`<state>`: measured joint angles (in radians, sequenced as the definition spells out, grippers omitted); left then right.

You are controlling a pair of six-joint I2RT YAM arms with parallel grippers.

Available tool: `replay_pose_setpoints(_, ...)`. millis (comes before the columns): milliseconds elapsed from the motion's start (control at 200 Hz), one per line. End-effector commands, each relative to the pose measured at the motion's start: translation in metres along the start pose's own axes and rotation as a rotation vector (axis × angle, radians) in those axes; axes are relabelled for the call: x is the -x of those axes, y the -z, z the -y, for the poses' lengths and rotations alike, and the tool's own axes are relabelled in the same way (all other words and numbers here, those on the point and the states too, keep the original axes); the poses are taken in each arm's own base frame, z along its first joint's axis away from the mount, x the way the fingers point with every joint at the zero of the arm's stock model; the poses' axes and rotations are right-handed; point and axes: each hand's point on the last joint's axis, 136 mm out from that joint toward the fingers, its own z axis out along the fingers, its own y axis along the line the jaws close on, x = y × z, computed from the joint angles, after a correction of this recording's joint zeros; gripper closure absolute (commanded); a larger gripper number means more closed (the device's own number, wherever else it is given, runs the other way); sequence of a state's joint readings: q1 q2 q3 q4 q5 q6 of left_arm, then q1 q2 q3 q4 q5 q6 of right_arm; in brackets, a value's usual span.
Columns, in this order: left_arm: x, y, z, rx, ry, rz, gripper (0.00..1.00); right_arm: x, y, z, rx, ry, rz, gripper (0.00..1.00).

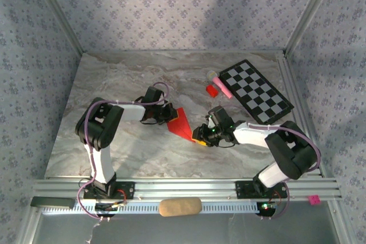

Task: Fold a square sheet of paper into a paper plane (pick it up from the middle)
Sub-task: Turn over the paper at the center of the table.

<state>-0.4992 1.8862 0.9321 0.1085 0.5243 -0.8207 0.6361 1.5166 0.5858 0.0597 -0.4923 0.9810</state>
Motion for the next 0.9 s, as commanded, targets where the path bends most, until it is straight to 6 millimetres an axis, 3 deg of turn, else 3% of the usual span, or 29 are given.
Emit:
replay_pose_setpoints(0, -0.011, 0.002, -0.023, 0.081, 0.042, -0.021, 0.93, -0.007, -0.006, -0.003, 0.016, -0.010, -0.044, 0.62)
replay_pose_setpoints(895, -0.010, 0.002, -0.018, 0.067, 0.040, -0.019, 0.92, 0.015, -0.009, -0.022, 0.124, 0.034, 0.020, 0.68)
